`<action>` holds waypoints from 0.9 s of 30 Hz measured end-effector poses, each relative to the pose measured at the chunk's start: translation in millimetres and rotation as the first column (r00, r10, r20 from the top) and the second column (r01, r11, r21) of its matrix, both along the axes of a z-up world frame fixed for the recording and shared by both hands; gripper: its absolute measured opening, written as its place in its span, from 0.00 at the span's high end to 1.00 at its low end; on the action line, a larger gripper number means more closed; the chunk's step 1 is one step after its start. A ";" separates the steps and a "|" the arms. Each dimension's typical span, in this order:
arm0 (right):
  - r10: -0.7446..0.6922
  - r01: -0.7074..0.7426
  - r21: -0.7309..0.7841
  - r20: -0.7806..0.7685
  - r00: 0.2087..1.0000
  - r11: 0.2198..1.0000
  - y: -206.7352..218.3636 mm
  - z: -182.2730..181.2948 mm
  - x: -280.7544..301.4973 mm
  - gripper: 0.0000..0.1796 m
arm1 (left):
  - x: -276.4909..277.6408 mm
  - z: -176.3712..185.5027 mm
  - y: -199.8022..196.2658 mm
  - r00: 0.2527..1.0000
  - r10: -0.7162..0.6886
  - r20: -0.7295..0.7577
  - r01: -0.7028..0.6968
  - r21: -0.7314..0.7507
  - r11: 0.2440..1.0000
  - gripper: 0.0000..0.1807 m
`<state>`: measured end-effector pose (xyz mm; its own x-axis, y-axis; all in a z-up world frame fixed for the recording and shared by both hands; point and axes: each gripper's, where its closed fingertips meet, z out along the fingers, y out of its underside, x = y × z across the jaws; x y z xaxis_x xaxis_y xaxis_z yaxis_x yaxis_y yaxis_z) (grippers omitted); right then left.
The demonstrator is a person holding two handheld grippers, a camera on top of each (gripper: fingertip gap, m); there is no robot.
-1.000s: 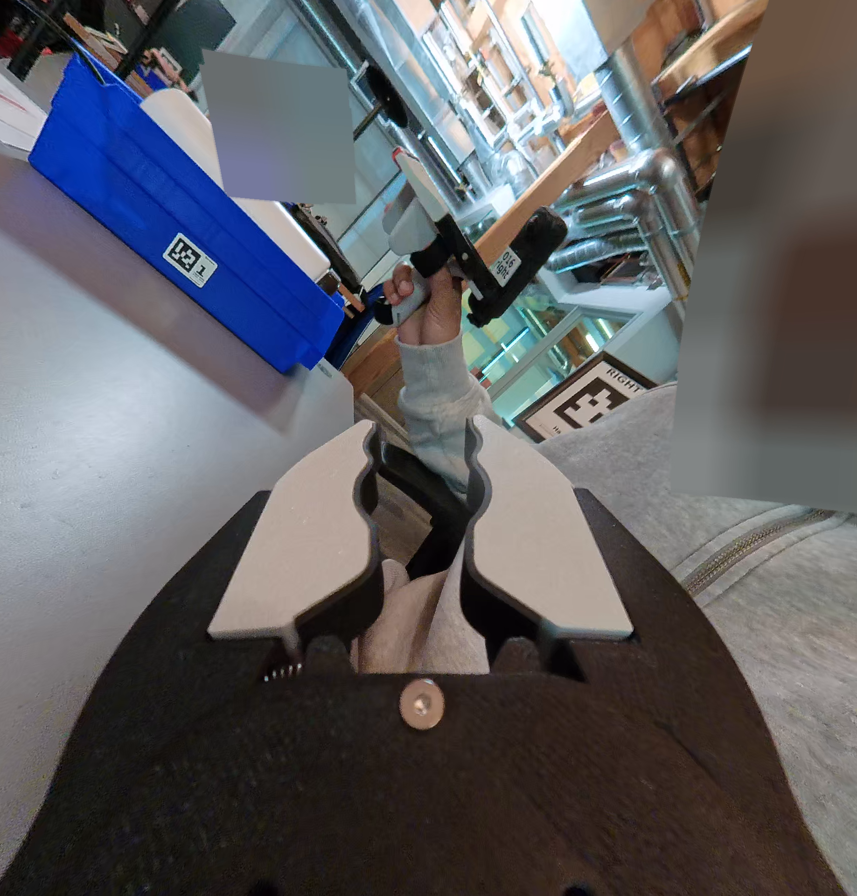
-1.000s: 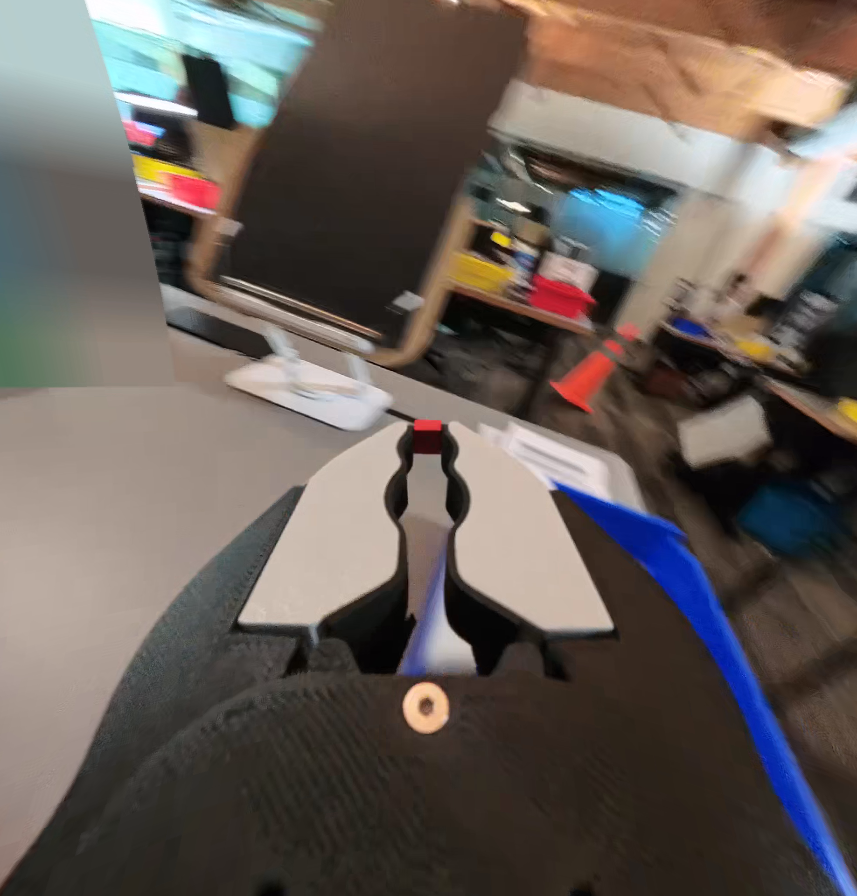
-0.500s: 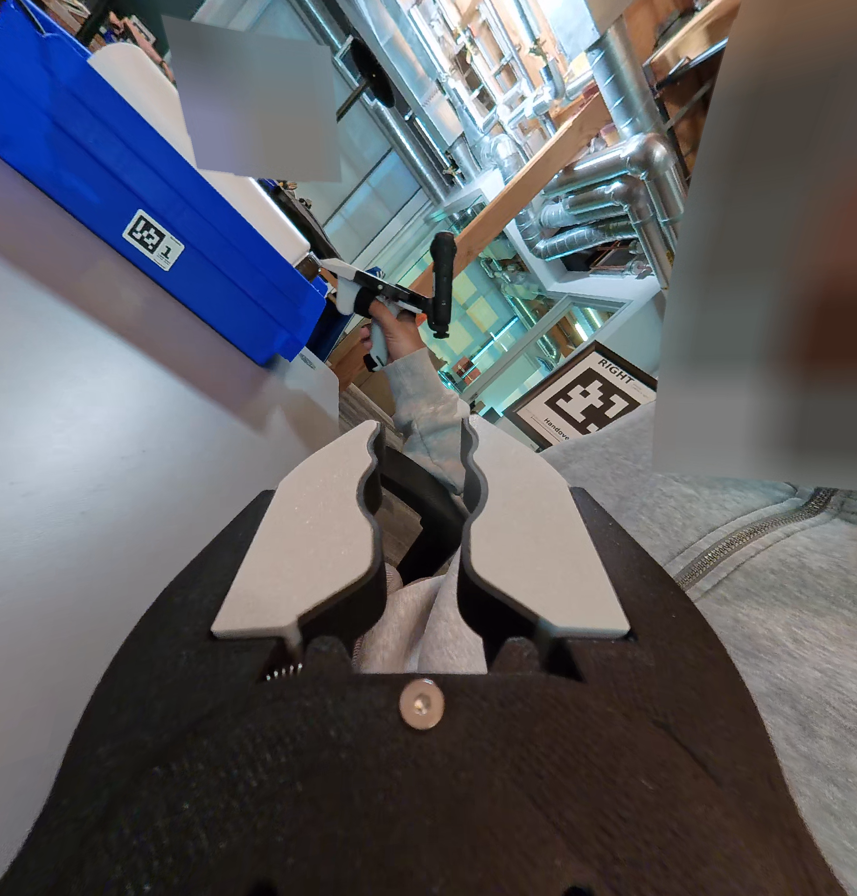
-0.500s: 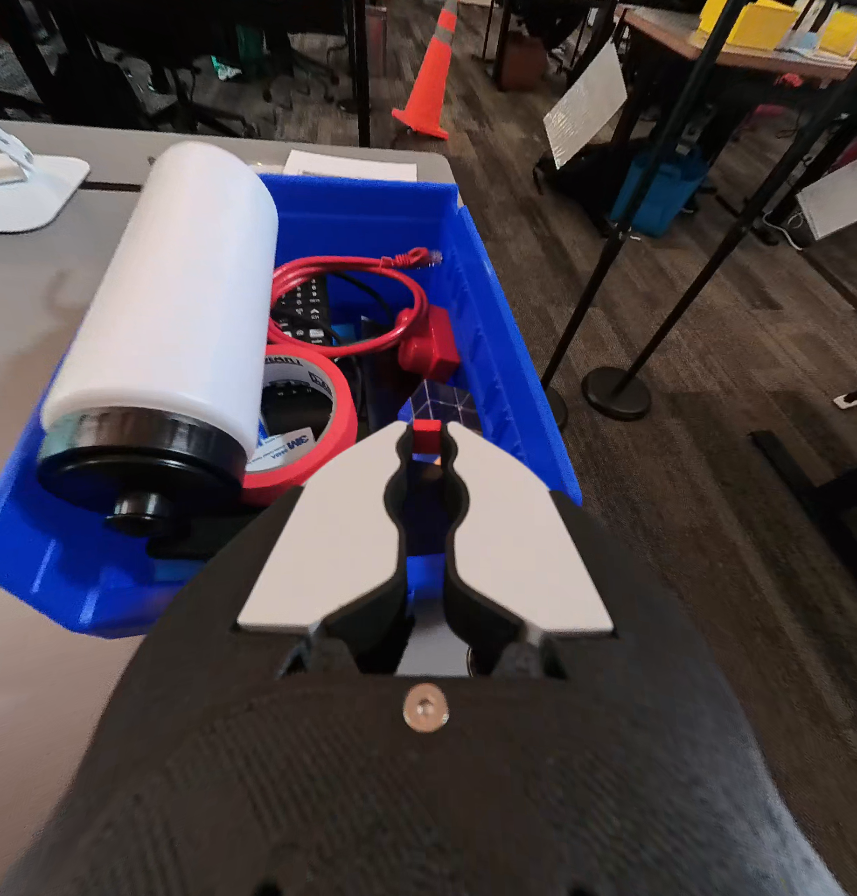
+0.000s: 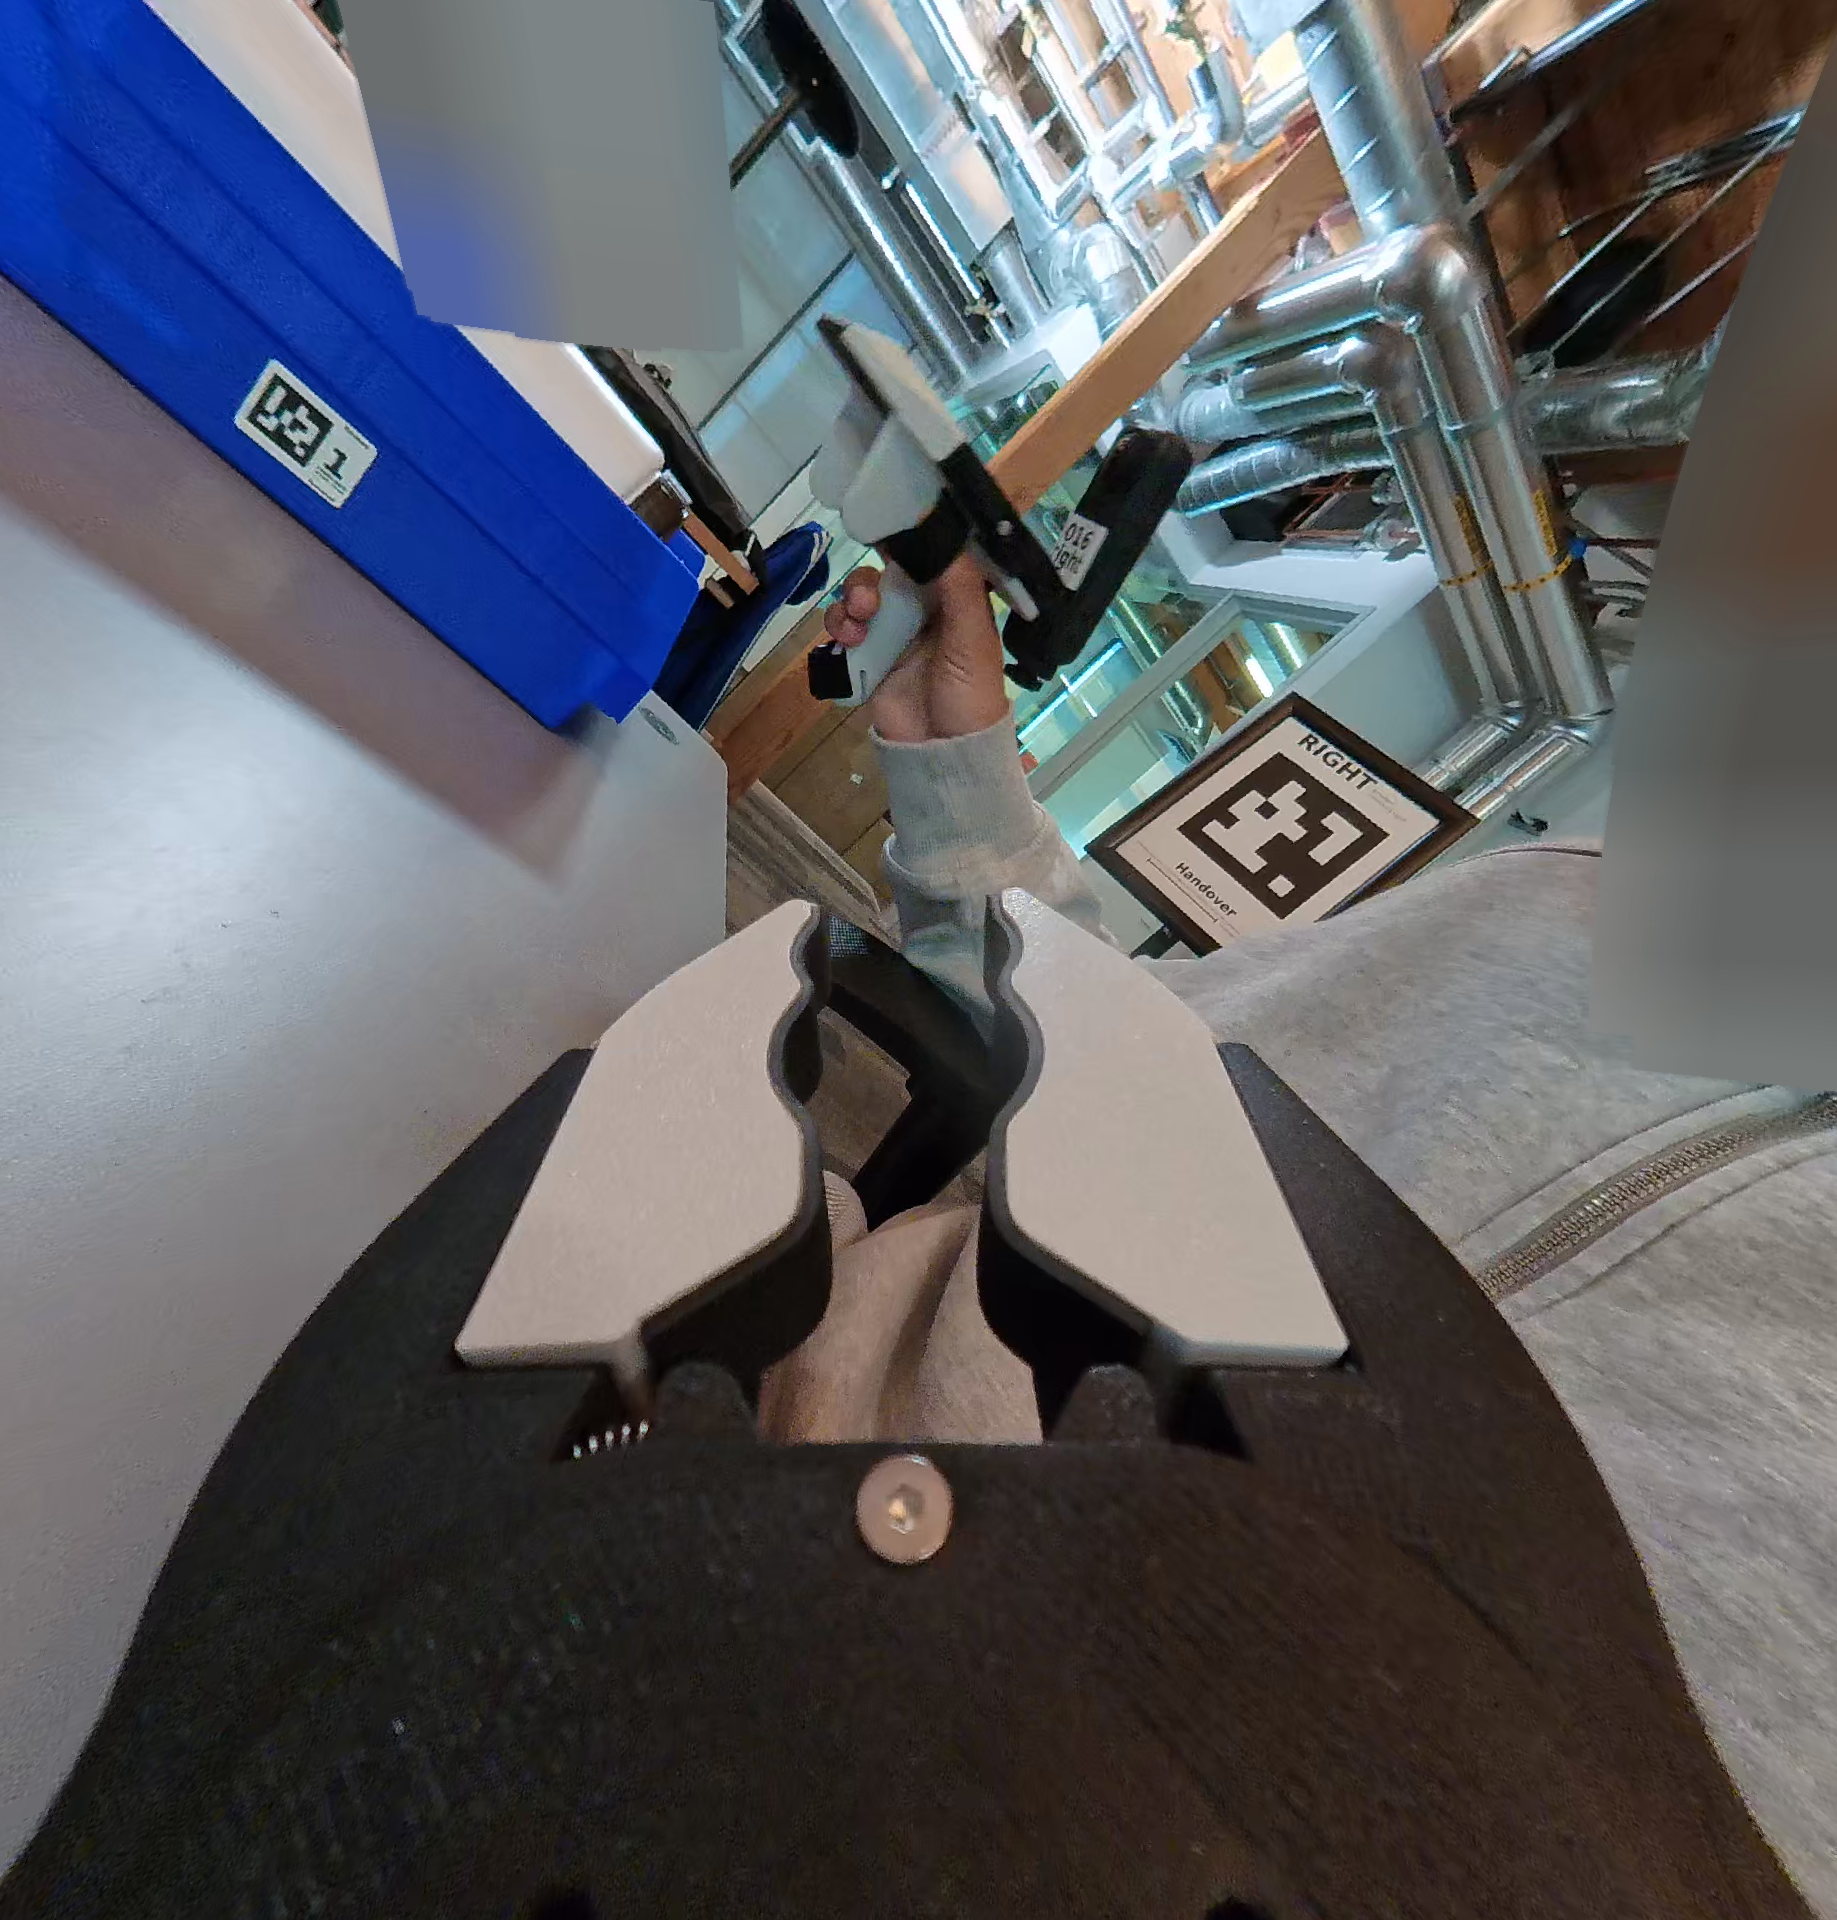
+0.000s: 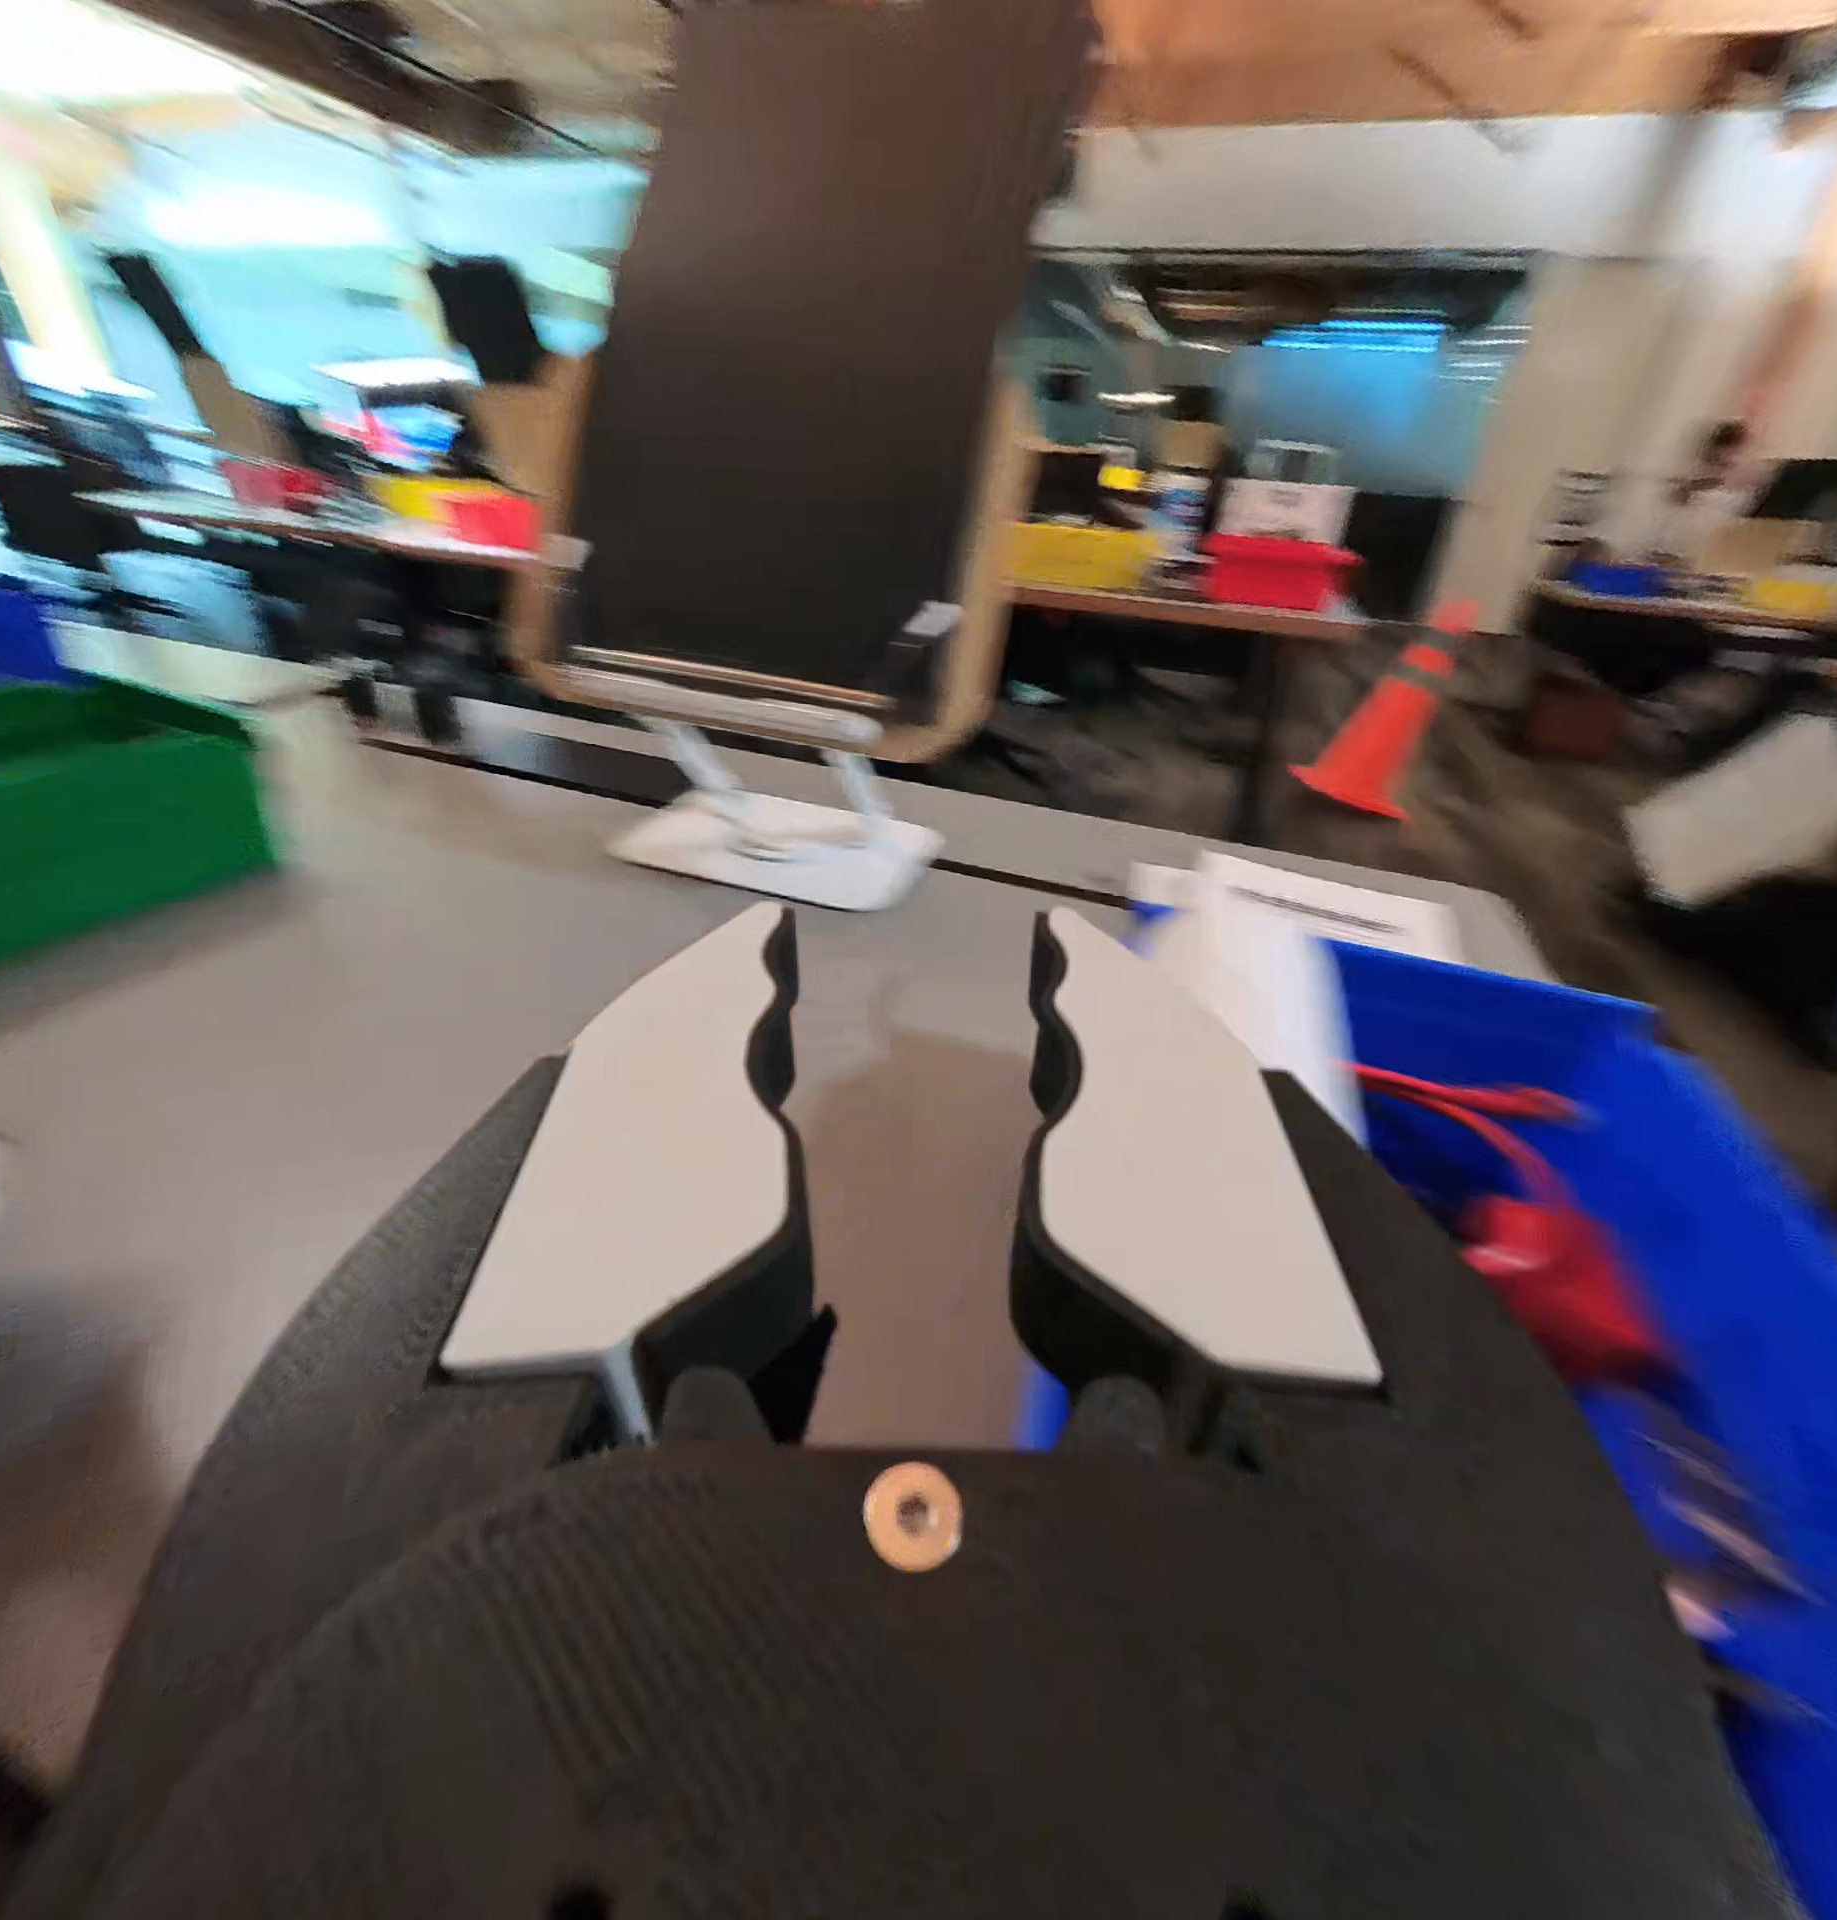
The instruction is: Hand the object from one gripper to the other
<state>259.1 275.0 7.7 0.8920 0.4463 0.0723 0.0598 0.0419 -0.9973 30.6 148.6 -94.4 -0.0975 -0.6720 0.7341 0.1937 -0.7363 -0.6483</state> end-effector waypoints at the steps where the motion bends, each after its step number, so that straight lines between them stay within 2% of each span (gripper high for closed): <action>1: 0.095 -0.095 -0.002 -0.033 0.995 0.995 -7.1 -2.7 -31.4 0.76 | 1.8 -0.3 -1.0 1.000 -0.003 -0.004 0.003 0.001 1.000 0.85; 5: 0.377 -0.388 -0.065 -0.134 0.916 0.919 -33.2 -41.9 -131.8 0.76 | 5.1 1.2 -8.0 0.999 0.000 -0.050 0.003 0.065 0.998 0.86; 10: 0.498 -0.548 -0.224 -0.244 0.832 0.806 -46.4 -95.9 -191.6 0.79 | -9.6 11.7 -3.1 0.978 0.151 -0.145 -0.110 0.254 0.961 0.87; 12: 0.517 -0.557 -0.239 -0.212 0.829 0.795 -45.7 -105.7 -196.8 0.79 | -19.3 19.8 3.2 0.964 0.223 -0.146 -0.174 0.290 0.941 0.87; 15: 0.491 -0.503 -0.233 -0.111 0.864 0.832 -36.4 -111.5 -187.0 0.79 | -31.3 35.6 6.5 0.955 0.277 -0.104 -0.241 0.270 0.932 0.87; 19: 0.447 -0.467 -0.193 -0.141 0.884 0.863 -28.1 -102.2 -169.9 0.82 | -52.2 53.2 0.8 0.924 0.362 -0.124 -0.304 0.336 0.891 0.88; 23: 0.397 -0.415 -0.156 -0.135 0.908 0.896 -25.1 -96.4 -153.9 0.85 | -113.9 81.0 2.8 0.805 0.579 -0.129 -0.479 0.434 0.763 0.88; 25: 0.379 -0.396 -0.141 -0.130 0.916 0.908 -25.7 -93.5 -148.0 0.85 | -165.5 89.9 1.8 0.709 0.696 -0.114 -0.601 0.418 0.681 0.88; 27: 0.355 -0.371 -0.141 -0.122 0.927 0.918 -24.7 -93.8 -142.6 0.86 | -222.5 84.5 0.5 0.578 0.802 -0.152 -0.698 0.417 0.582 0.87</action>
